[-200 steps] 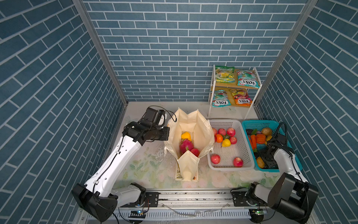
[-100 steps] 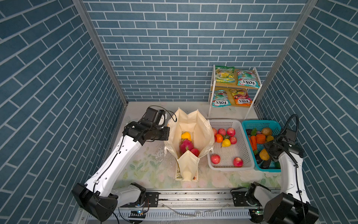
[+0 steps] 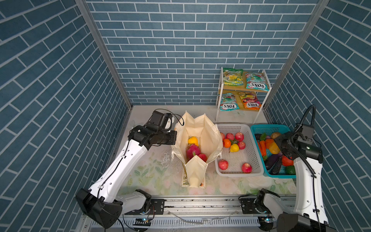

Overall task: Place the food into the grocery bag and tie it
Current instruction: 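Lift the yellow squash with the right gripper and carry it over the bag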

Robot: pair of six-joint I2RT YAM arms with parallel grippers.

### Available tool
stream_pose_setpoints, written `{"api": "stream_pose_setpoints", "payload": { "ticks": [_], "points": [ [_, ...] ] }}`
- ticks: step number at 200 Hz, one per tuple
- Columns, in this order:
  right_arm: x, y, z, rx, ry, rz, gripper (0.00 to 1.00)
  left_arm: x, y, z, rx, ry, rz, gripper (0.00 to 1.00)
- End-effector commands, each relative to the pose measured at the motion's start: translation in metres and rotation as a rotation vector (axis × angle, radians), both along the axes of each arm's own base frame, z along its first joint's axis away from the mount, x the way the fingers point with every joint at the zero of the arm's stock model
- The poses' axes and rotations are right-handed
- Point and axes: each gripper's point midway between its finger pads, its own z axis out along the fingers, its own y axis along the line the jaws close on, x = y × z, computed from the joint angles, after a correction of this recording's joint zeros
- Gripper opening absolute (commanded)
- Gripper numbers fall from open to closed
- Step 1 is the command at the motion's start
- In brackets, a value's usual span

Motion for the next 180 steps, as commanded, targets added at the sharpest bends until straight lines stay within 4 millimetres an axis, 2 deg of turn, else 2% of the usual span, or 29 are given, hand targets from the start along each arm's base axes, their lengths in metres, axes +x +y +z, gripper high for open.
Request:
{"api": "stream_pose_setpoints", "payload": {
  "ticks": [1,45,106,143,180],
  "points": [
    [0.000,0.023,0.023,-0.046,-0.011,0.100,0.36,0.001,-0.006,-0.006,-0.008,0.007,-0.019,0.00],
    [0.021,0.078,0.055,-0.080,-0.060,0.286,0.34,0.000,-0.006,-0.005,-0.011,0.004,-0.019,0.00],
    [0.040,0.161,0.066,-0.140,-0.111,0.531,0.34,-0.001,-0.003,-0.008,0.000,0.010,-0.011,0.00],
    [0.044,0.217,0.084,-0.193,-0.180,0.685,0.34,-0.002,-0.002,-0.009,0.006,0.012,-0.007,0.00],
    [0.040,0.275,0.103,-0.213,-0.267,0.853,0.34,-0.001,-0.001,-0.010,0.007,0.013,-0.002,0.00]
  ]
}}
